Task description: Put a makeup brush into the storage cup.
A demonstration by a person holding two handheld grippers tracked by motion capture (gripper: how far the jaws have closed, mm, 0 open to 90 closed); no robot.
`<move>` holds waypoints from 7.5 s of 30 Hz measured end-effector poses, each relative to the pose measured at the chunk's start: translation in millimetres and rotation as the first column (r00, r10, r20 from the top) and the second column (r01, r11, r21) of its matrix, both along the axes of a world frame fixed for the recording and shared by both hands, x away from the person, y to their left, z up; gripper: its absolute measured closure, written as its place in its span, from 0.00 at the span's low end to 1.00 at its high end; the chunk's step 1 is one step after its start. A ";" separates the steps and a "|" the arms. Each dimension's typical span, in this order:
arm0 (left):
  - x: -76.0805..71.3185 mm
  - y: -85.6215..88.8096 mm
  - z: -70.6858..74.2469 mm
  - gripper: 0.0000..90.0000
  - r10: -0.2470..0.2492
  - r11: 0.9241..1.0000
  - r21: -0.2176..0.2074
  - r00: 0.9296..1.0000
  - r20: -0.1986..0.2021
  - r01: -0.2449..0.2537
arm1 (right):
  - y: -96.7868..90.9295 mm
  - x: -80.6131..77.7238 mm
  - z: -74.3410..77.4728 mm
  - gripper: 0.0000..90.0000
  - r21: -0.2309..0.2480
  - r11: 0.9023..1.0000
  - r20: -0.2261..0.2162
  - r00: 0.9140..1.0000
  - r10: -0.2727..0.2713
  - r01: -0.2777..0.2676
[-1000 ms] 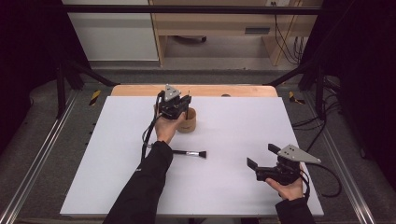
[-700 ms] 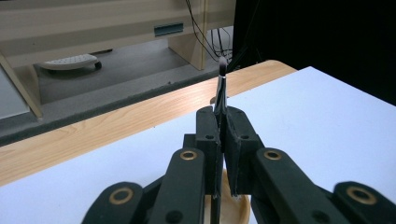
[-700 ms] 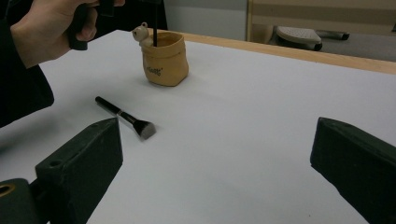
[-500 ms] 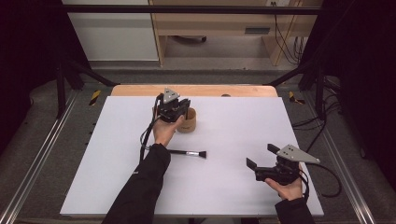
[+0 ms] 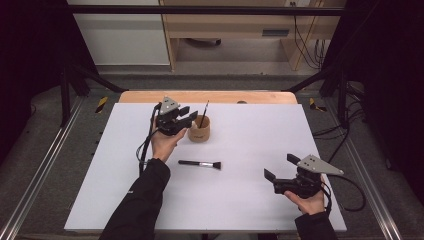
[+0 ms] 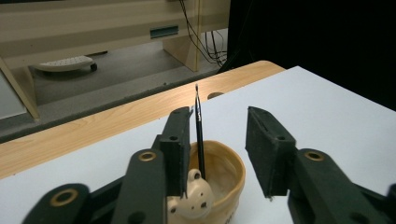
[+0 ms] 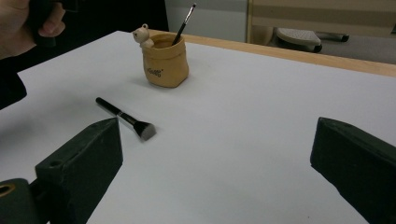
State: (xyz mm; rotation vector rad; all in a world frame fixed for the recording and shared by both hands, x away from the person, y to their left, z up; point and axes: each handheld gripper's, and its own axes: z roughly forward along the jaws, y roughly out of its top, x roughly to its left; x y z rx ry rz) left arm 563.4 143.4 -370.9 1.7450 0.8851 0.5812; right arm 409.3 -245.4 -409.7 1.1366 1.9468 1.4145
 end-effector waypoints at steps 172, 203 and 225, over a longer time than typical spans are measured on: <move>-38.3 -45.0 -89.1 0.44 -0.241 0.817 0.405 0.881 -0.407 0.410 | 6.7 -0.6 -0.8 0.03 -0.020 1.000 -0.001 1.000 0.009 -0.009; -36.3 -39.3 -87.1 0.79 -0.199 0.815 0.405 0.857 -0.476 0.414 | 7.3 -0.3 -1.2 0.03 -0.021 1.000 -0.003 1.000 0.009 -0.009; -39.4 -44.3 -73.2 0.60 -0.198 0.782 0.444 0.850 -0.488 0.437 | 6.0 -1.0 0.5 0.03 -0.015 1.000 0.002 1.000 0.007 -0.007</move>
